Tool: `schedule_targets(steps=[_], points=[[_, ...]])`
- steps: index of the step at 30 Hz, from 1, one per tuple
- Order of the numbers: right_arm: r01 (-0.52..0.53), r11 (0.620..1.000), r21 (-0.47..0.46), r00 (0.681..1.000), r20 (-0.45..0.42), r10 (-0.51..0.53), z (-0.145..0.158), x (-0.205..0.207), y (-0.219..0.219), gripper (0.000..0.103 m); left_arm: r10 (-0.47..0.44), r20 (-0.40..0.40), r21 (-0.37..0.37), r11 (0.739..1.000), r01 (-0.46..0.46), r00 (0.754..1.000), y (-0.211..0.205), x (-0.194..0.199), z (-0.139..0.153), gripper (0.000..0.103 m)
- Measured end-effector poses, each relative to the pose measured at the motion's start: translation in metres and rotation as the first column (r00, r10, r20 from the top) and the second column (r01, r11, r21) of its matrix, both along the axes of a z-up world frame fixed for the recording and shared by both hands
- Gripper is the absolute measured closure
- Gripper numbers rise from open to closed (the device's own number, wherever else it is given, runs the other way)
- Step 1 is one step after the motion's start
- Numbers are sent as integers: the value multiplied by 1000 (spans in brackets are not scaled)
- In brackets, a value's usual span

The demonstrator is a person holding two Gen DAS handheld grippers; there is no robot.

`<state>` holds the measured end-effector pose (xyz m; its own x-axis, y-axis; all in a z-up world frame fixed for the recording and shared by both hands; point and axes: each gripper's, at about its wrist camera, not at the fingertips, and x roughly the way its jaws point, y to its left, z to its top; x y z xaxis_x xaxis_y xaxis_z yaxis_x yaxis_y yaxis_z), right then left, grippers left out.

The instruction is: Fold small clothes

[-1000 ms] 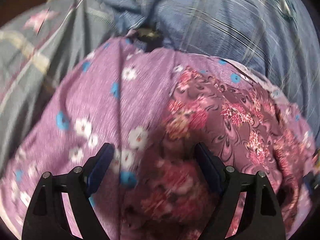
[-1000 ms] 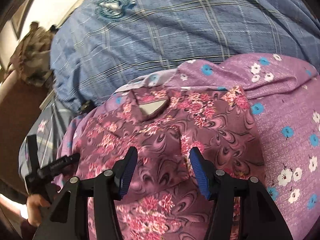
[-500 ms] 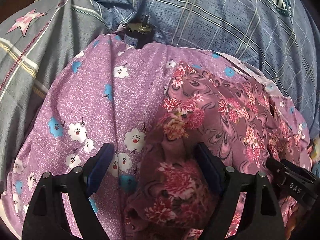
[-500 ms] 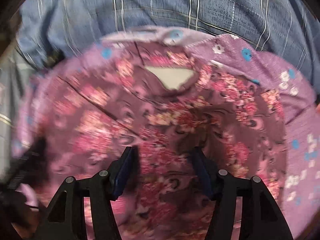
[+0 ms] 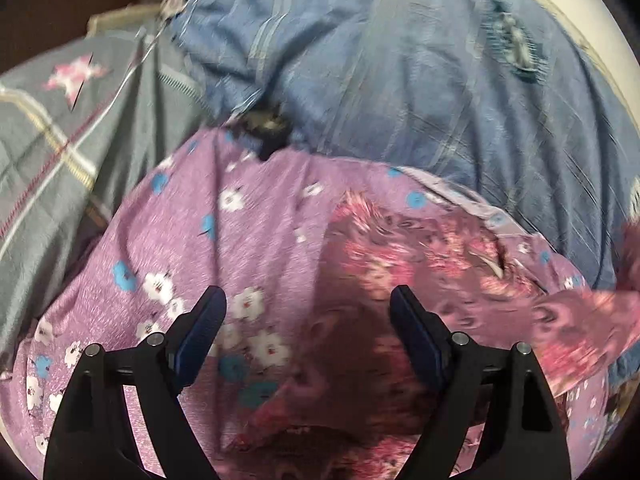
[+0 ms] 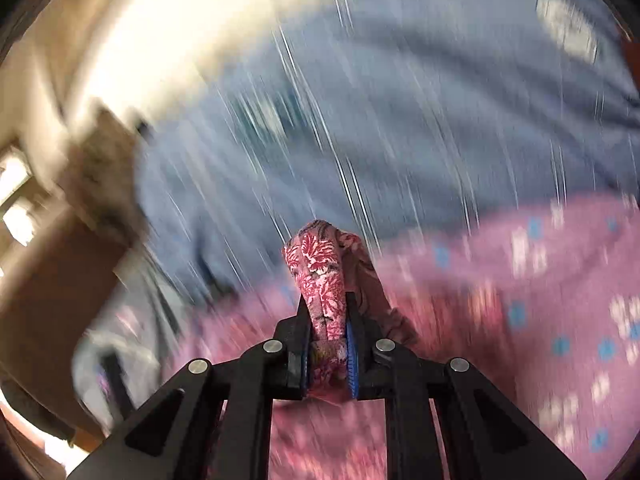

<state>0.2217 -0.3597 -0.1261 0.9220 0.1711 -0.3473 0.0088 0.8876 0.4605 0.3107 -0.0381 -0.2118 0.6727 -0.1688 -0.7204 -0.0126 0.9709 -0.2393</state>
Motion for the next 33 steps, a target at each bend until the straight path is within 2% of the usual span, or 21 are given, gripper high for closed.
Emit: schedule_targets(steps=[1,2,3,4,6,8,9,11,14,16,20,22,24,26,27,28,30,33], points=[[20,1000,4,998,55,-20,-11,-11,-12,89,-23,7,25,999,23,1000,-8,-2,-1,18],[39,999,4,998,43,-39,-22,-10,-18,86,-43,0,50,998,43,999,-14,-2,-5,18],[75,997,25,997,-35,-74,-44,-10,-32,80,-66,-24,96,993,68,998,-24,-1,-11,18],[109,989,96,979,-180,-90,-75,-4,-53,80,-78,-46,132,988,83,996,-29,1,-14,18],[174,959,225,929,-361,-83,-121,-6,-79,80,-91,-72,184,978,103,993,-36,3,-21,18],[287,936,205,864,-477,-160,-144,-23,-94,78,-89,-59,196,976,99,994,-36,4,-20,19],[325,922,212,841,-511,-179,-149,-34,-102,69,-84,-55,196,976,93,995,-34,4,-19,19],[356,904,238,843,-500,-200,-143,-49,-106,66,-67,-57,191,978,77,996,-30,5,-19,19],[380,916,125,857,-419,-299,-116,-56,-99,64,-47,-43,177,983,54,998,-26,3,-16,19],[381,923,54,871,-354,-339,-102,-59,-90,64,-37,-3,208,977,37,999,-28,0,-11,19],[292,956,31,929,-248,-275,-101,-50,-72,64,-32,21,202,979,27,999,-28,-3,-9,19],[214,976,38,946,-255,-198,-98,-35,-62,64,-33,56,174,985,22,998,-25,-5,-4,19],[128,990,60,945,-310,-103,-110,-15,-51,66,-45,92,164,986,30,995,-27,-9,1,19],[68,997,37,891,-452,-44,-136,9,-35,69,-77,89,195,979,58,993,-35,-9,-1,19],[64,998,-1,870,-490,-56,-145,14,-30,72,-91,65,228,971,74,994,-40,-6,-6,19],[69,996,-60,887,-453,-88,-139,12,-23,73,-104,8,284,954,98,995,-47,-1,-16,19],[38,997,-68,884,-462,-65,-132,13,-17,70,-118,-86,358,923,141,989,-56,7,-35,18],[8,998,-56,924,-380,-28,-117,3,-9,68,-119,-49,349,928,128,992,-54,3,-28,18]])
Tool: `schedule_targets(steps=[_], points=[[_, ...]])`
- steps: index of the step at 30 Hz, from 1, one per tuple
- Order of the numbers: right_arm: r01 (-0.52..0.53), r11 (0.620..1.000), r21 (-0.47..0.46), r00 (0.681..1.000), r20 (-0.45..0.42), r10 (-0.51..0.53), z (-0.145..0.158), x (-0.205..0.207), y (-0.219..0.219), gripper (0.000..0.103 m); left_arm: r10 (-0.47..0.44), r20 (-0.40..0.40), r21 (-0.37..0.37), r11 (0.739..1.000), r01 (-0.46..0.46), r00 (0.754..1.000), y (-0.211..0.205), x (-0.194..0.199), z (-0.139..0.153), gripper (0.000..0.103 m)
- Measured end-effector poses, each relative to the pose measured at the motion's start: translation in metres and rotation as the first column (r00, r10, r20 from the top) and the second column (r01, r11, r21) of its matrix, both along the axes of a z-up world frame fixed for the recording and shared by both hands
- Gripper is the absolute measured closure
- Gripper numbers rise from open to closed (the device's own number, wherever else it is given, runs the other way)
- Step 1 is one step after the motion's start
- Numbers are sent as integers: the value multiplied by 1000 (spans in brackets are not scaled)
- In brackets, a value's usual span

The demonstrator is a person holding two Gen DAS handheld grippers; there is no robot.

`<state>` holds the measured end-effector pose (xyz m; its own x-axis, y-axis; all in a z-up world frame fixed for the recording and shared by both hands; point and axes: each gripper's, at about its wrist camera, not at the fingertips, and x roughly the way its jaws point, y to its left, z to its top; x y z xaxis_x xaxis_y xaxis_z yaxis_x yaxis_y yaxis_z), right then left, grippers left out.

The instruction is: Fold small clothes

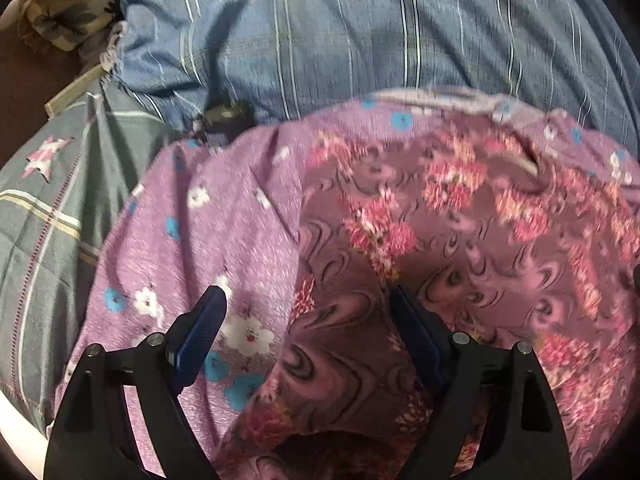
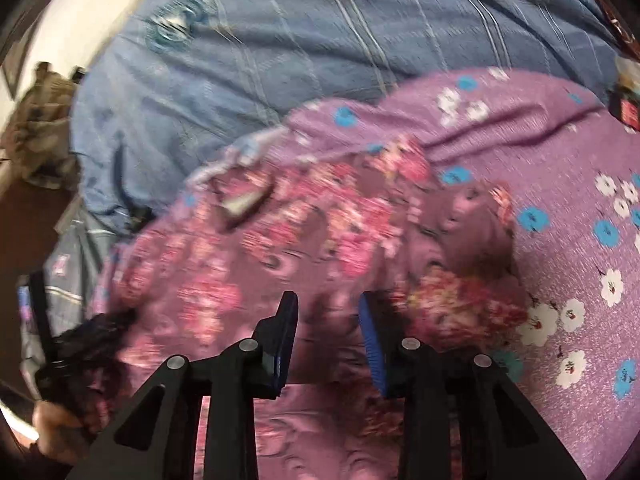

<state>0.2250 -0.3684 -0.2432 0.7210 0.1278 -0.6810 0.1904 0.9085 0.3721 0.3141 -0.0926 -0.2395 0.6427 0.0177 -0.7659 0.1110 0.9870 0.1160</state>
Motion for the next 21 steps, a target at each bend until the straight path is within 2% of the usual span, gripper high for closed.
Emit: schedule_targets(steps=[3,5,7,8,9,10,11,13,15,17,18,19,21], points=[[-57,998,-8,996,66,57,12,-1,11,68,0,65,-69,998,5,998,7,-8,14,18],[-116,993,3,992,49,116,8,6,26,68,-28,45,-46,998,30,999,3,-7,9,18],[-180,984,-7,983,-37,180,-8,13,47,68,-53,-16,36,998,53,998,-6,-3,-7,18],[-219,974,-60,969,-132,210,-22,19,62,67,-63,-22,52,997,64,998,-7,-3,-12,17],[-220,965,-144,973,-103,206,-19,15,72,68,-65,-11,53,996,65,998,-7,-4,-12,17],[-232,956,-181,971,-100,217,-16,13,78,67,-62,-2,48,997,62,998,-6,-6,-9,17],[-245,952,-185,968,-109,228,-13,13,81,67,-60,3,30,998,59,998,-4,-7,-5,17],[-239,957,-163,971,-47,234,-2,6,82,67,-51,24,-28,998,52,998,4,-12,4,17],[-247,954,-172,968,-8,249,5,1,84,67,-46,28,-33,998,46,999,6,-13,5,17],[-288,944,-158,957,-64,281,-3,4,87,66,-66,-4,14,998,66,998,3,-12,-5,15],[-321,937,-141,942,-152,300,-19,11,90,64,-92,-16,37,995,93,996,0,-12,-11,15],[-315,933,-173,948,-111,299,-17,7,93,65,-106,-1,41,994,106,994,-1,-14,-12,15],[-330,921,-205,942,-124,310,-9,2,96,65,-123,9,10,992,123,992,4,-15,-4,16]])
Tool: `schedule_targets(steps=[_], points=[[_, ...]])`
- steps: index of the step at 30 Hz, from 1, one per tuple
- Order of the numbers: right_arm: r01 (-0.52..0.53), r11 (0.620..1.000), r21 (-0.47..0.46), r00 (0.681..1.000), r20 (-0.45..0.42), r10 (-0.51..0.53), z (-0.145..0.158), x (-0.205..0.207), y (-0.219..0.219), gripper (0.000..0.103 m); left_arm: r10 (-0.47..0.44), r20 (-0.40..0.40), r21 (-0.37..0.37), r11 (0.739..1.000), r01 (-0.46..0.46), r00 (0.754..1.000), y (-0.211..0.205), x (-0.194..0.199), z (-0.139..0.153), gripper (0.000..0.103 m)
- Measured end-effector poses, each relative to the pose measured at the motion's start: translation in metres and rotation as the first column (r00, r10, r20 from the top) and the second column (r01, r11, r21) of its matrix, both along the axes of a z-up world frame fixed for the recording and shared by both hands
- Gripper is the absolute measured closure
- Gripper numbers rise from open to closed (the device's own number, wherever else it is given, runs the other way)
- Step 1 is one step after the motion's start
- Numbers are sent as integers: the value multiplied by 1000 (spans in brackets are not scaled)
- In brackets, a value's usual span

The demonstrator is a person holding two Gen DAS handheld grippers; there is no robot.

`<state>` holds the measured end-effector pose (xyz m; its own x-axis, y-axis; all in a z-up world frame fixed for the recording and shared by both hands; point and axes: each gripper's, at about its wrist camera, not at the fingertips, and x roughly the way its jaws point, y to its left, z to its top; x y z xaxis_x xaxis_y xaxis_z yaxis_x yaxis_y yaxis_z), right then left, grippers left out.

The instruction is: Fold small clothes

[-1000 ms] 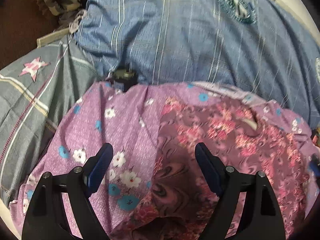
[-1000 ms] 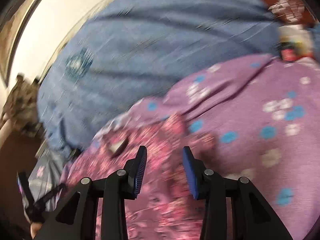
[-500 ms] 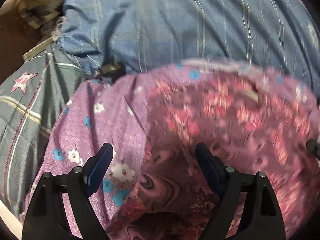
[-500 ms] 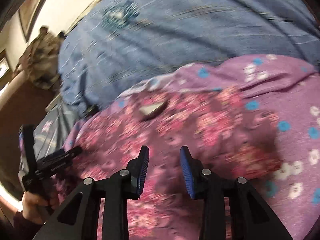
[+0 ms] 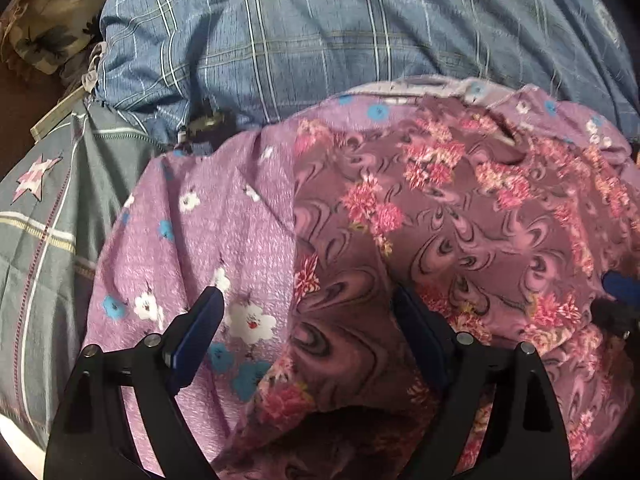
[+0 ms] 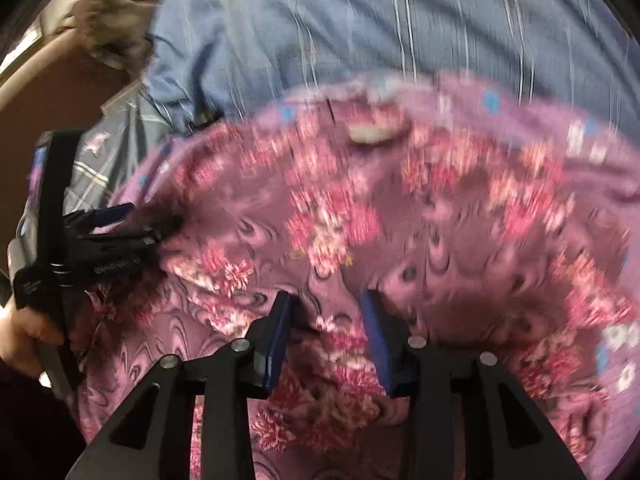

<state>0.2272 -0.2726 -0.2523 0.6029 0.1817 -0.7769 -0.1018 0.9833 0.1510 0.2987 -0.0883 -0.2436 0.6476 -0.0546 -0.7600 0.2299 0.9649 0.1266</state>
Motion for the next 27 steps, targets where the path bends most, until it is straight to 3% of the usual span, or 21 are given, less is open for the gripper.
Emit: schedule_targets(steps=[5,7,12,15,18,21,27], points=[[95,992,78,991,89,-102,30,-44,-31,65,39,8,-178,983,-37,999,46,-27,25,16],[142,980,138,978,131,-160,45,-72,-50,64,83,45,-193,978,-73,996,72,-49,36,16],[215,935,282,953,149,-264,52,-153,-86,48,137,85,-221,968,-115,987,127,-119,42,16],[248,924,290,953,101,-287,47,-188,-95,48,118,0,-263,958,-114,993,154,-161,25,16],[257,919,300,955,65,-288,46,-211,-96,47,104,-55,-257,960,-115,993,162,-192,11,16],[255,932,259,963,17,-268,42,-236,-91,47,81,-123,-279,954,-113,989,164,-226,-4,16],[325,920,218,944,-143,-299,16,-270,-88,44,99,-244,-191,971,-148,965,150,-253,-41,16]])
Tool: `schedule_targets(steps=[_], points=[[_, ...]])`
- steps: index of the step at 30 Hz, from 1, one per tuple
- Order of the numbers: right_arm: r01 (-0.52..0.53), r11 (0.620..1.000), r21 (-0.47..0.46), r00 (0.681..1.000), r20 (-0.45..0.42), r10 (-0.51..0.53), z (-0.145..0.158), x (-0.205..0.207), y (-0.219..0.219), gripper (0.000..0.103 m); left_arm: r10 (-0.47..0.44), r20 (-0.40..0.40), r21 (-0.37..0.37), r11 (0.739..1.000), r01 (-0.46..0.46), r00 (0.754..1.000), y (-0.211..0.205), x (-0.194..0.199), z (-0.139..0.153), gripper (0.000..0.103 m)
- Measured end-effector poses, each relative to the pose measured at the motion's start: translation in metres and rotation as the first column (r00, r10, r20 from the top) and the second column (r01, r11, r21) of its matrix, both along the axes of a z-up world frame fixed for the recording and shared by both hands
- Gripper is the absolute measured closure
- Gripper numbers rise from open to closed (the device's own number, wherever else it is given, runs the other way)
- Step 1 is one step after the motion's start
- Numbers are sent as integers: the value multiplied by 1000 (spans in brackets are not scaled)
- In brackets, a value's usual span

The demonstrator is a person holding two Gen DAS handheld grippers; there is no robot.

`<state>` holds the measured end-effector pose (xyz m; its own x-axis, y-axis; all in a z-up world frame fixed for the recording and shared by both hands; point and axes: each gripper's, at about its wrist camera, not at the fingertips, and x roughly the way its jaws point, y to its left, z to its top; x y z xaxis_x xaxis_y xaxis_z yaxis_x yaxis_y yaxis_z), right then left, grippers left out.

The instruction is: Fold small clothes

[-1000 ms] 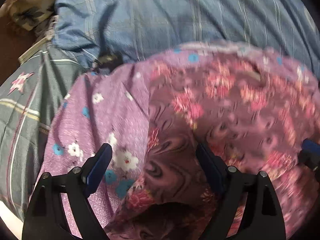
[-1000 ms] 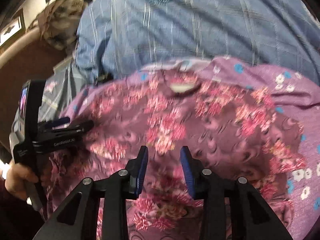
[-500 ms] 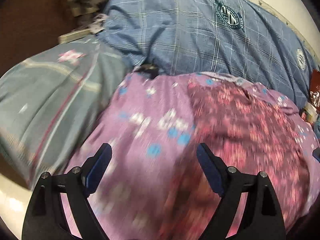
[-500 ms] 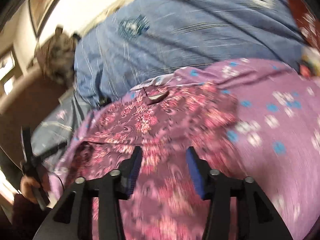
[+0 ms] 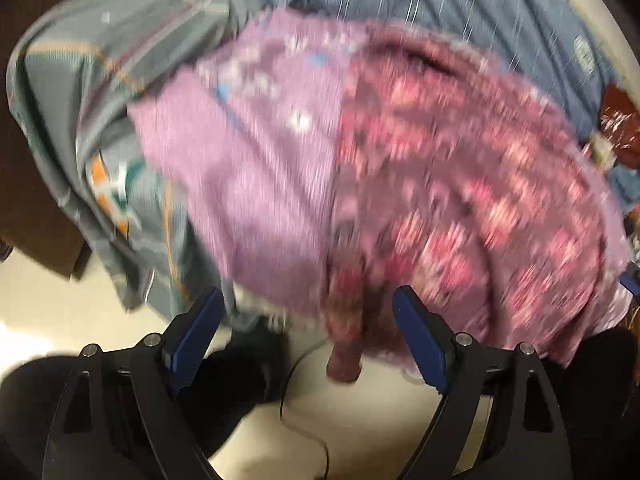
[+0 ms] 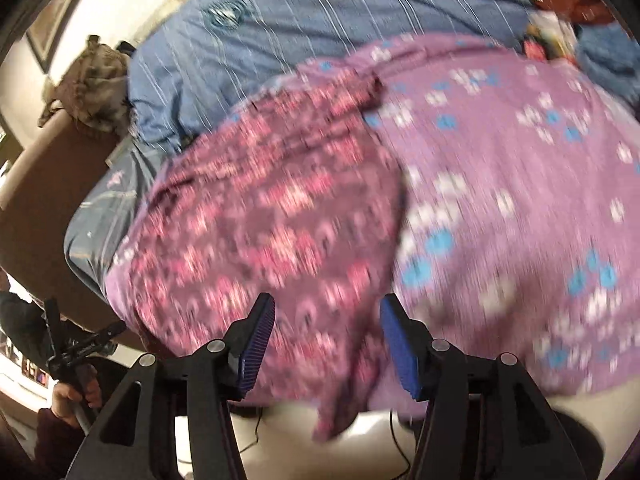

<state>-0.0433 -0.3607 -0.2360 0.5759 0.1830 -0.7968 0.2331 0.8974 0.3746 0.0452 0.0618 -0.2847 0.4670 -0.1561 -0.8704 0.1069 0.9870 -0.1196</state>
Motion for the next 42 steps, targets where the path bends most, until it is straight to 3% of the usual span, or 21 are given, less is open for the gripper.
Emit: schedule_targets(steps=[4,6,10,13,17,18,22,23,24,25,27,31,33,36,39,42], points=[[47,999,16,991,-128,-44,-19,-8,1,42,-28,-124,-48,999,22,992,-15,-2,-27,16],[71,997,31,980,-188,-64,-27,-9,0,42,-27,-161,-36,999,22,987,-21,2,-36,16],[112,993,38,961,-258,-99,-38,-10,-2,39,-2,-182,-39,999,-5,983,-23,12,-49,16],[100,994,39,950,-300,-84,-50,-6,7,36,-25,-155,-71,997,14,988,-24,13,-48,20],[53,997,61,926,-376,-26,-72,5,30,35,-74,-167,-105,993,57,983,-31,17,-54,73],[40,997,62,918,-397,-12,-80,8,37,35,-82,-175,-117,991,62,981,-31,17,-57,81],[56,998,-15,894,-444,-56,-112,18,50,38,-99,-168,-157,985,72,981,-28,18,-63,90],[64,998,-18,892,-448,-65,-118,18,49,57,-102,-166,-173,982,73,981,-25,19,-65,93],[54,999,3,889,-455,-46,-122,17,49,91,-106,-166,-186,980,74,981,-23,20,-65,97],[47,999,14,898,-439,-37,-119,16,49,97,-112,-165,-204,976,77,980,-19,20,-66,97],[13,999,34,932,-362,1,-98,11,50,98,-119,-167,-232,970,79,979,-17,22,-61,99],[-122,987,104,972,-188,140,-25,-4,56,99,-180,-160,-289,949,128,971,-15,17,-50,99],[-182,972,150,980,-54,191,20,-13,52,99,-211,-153,-324,934,153,965,-12,11,-39,99],[-219,963,154,972,117,203,72,-23,41,100,-257,-121,-375,906,196,959,0,3,-12,100],[-223,961,162,945,280,172,118,-18,32,100,-275,-83,-462,862,208,958,12,-1,20,100],[-212,966,150,924,351,149,136,-8,29,100,-292,-12,-491,835,248,956,19,1,58,100]])
